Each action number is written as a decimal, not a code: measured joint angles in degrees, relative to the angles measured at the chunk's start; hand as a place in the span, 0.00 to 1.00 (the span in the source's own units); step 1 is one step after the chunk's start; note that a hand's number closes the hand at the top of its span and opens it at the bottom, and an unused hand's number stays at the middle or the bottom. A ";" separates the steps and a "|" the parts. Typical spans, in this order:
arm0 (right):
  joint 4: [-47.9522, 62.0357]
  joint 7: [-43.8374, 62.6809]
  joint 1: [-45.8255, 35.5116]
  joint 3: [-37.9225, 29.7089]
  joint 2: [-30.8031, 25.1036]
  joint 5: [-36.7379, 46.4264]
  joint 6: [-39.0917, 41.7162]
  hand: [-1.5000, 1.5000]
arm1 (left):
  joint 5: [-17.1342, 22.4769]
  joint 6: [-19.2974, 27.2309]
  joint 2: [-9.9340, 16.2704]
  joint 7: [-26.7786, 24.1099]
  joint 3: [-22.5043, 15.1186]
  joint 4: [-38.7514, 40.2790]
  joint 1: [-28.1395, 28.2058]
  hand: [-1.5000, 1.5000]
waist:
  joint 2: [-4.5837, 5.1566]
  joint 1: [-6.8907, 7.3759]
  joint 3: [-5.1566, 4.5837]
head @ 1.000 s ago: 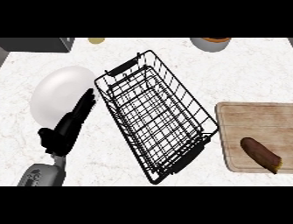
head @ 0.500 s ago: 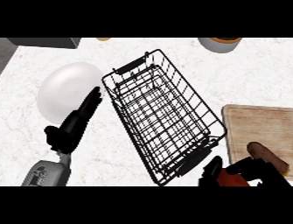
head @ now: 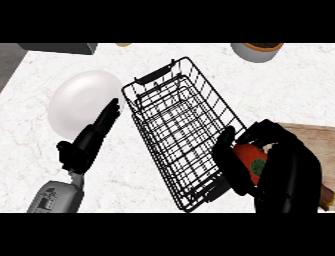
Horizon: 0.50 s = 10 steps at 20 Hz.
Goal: Pick the bell pepper from the cutting board and place it in the tiered basket
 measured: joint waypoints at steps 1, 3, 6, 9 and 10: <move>1.48 0.13 -1.92 -1.28 0.01 -1.68 -0.40 1.00 | 0.22 -0.24 0.15 -0.09 0.23 0.12 -0.17 0.50 | -0.02 0.10 0.01; 4.01 0.61 -5.40 -2.91 0.01 -4.90 -1.35 1.00 | 0.24 -0.34 -0.05 -0.16 0.20 0.62 -0.46 0.50 | -0.15 0.09 0.02; 6.09 0.95 -7.66 -7.27 0.02 -10.90 -3.51 0.00 | 0.32 -0.51 -0.21 -0.13 0.12 0.87 -0.58 0.50 | -0.16 0.13 0.13; 8.52 0.96 -9.63 -10.95 0.07 -16.68 -6.24 0.00 | 0.23 -0.46 -0.33 -0.23 0.07 0.95 -0.55 0.50 | -0.27 0.28 0.19; 9.34 0.91 -10.39 -11.93 0.09 -18.40 -7.32 0.00 | 0.34 -0.48 -0.34 0.12 0.12 0.84 -0.75 0.50 | -0.35 0.28 0.21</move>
